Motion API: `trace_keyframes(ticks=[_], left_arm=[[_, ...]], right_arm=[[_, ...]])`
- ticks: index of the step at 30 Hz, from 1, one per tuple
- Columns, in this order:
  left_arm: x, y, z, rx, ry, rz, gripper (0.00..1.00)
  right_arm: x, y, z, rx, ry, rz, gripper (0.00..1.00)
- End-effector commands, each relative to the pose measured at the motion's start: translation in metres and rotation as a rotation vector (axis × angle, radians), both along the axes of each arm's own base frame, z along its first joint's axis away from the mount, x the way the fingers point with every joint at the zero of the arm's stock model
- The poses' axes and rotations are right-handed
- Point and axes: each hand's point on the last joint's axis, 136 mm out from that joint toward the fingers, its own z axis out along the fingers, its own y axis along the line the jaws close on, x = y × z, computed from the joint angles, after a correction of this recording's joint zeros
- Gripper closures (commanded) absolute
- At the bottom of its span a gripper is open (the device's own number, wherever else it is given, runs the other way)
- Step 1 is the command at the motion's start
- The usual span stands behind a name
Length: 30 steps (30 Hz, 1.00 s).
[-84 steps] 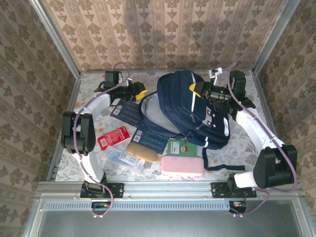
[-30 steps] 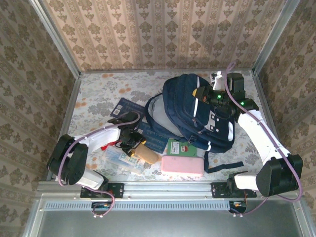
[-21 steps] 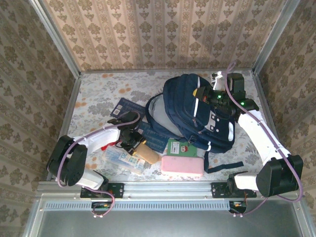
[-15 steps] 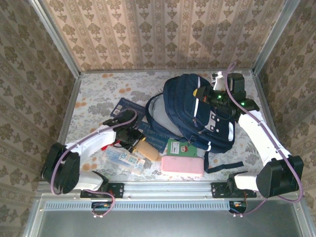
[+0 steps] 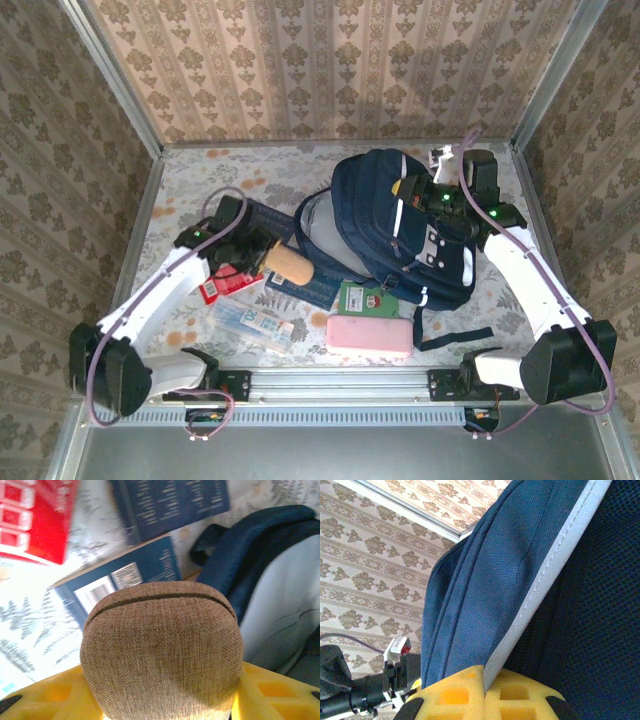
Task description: Pack the student bag
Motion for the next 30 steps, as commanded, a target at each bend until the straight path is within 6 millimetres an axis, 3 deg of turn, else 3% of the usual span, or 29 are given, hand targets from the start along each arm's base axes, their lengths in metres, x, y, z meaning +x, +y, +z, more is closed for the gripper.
trace_keyframes(ticks=[1,5,11,17,23,25,30], left_arm=[[0.038,-0.023,0.027,-0.041,-0.117,-0.067,0.54],[0.074,-0.051,0.039,-0.082,-0.180,-0.113,0.55],[0.103,-0.109,0.039,-0.180,-0.218,-0.207,0.57],[0.105,-0.181,0.025,-0.371,-0.239,-0.278,0.60],[0.097,-0.258,0.034,-0.574,-0.295,-0.369,0.61],[0.089,-0.276,0.026,-0.580,-0.260,-0.402,0.51],[0.082,-0.290,0.017,-0.619,-0.224,-0.419,0.10]], right_arm=[[-0.006,0.009,0.049,0.063,-0.176,0.050,1.00],[-0.008,0.011,0.055,0.091,-0.190,0.057,1.00],[-0.008,0.014,0.060,0.124,-0.205,0.069,1.00],[-0.005,0.015,0.066,0.161,-0.215,0.074,1.00],[-0.002,0.014,0.070,0.190,-0.222,0.073,1.00],[-0.001,0.013,0.072,0.194,-0.224,0.070,1.00],[0.000,0.010,0.070,0.194,-0.220,0.057,1.00]])
